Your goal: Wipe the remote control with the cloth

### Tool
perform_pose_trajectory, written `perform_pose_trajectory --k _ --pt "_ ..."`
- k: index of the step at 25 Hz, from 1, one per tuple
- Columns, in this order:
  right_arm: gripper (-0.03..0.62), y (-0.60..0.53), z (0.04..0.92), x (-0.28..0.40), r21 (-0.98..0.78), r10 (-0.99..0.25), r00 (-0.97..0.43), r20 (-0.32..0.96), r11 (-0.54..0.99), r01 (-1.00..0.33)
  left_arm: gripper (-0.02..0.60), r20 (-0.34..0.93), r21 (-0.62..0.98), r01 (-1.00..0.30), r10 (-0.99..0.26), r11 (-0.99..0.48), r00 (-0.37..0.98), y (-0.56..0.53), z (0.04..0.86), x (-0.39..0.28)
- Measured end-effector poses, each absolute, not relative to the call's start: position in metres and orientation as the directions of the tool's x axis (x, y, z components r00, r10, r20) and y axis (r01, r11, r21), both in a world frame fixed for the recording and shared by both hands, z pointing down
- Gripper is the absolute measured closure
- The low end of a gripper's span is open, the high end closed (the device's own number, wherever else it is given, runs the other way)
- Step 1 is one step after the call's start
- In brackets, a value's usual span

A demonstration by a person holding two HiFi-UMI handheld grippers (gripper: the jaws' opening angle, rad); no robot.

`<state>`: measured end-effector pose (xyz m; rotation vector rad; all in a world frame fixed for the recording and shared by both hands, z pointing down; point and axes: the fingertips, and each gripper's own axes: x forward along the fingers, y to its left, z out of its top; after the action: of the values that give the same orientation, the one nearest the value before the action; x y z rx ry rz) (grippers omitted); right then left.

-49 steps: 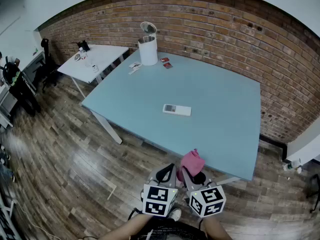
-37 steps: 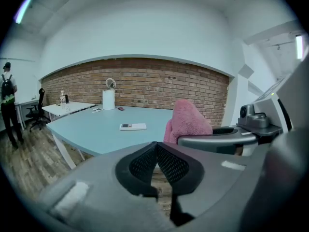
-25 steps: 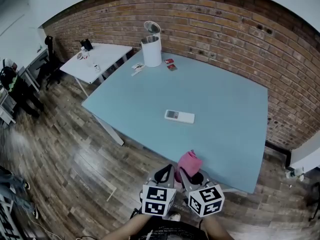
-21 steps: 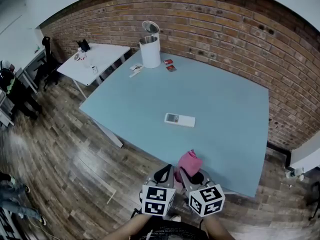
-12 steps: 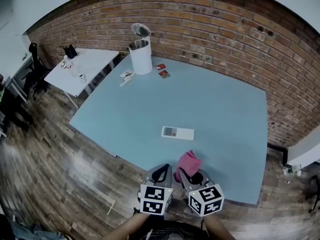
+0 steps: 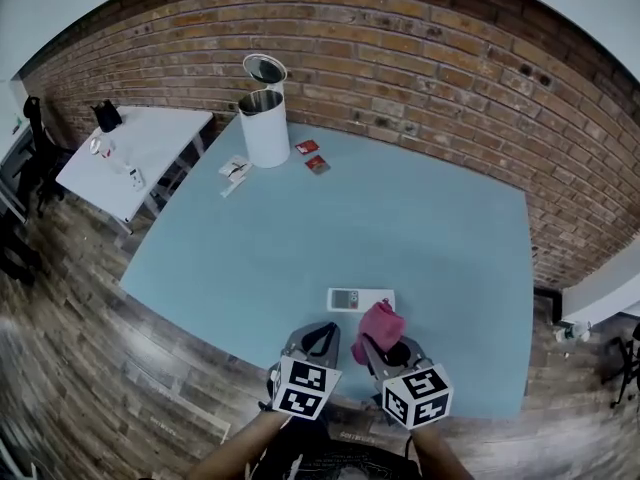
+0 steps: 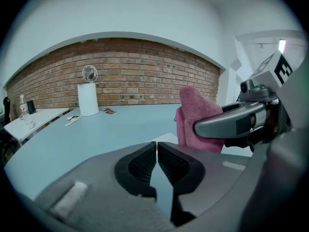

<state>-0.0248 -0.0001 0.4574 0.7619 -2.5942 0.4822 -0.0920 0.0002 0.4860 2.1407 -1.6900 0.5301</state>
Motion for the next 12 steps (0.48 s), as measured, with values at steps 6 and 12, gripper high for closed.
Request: perform_pose_trajectory --k 6,12 --pt "0.528 -0.020 0.463 -0.049 -0.199 -0.442 -0.750 0.491 0.782 -0.591 0.475 0.549 0.040 -0.881 -0.726 -0.471 0.413 -0.031 0.504 -0.104" --pt "0.527 -0.035 0.472 -0.061 -0.203 -0.438 -0.727 0.529 0.767 -0.609 0.393 0.668 -0.022 -0.686 -0.521 -0.728 0.531 -0.046 0.535 -0.101"
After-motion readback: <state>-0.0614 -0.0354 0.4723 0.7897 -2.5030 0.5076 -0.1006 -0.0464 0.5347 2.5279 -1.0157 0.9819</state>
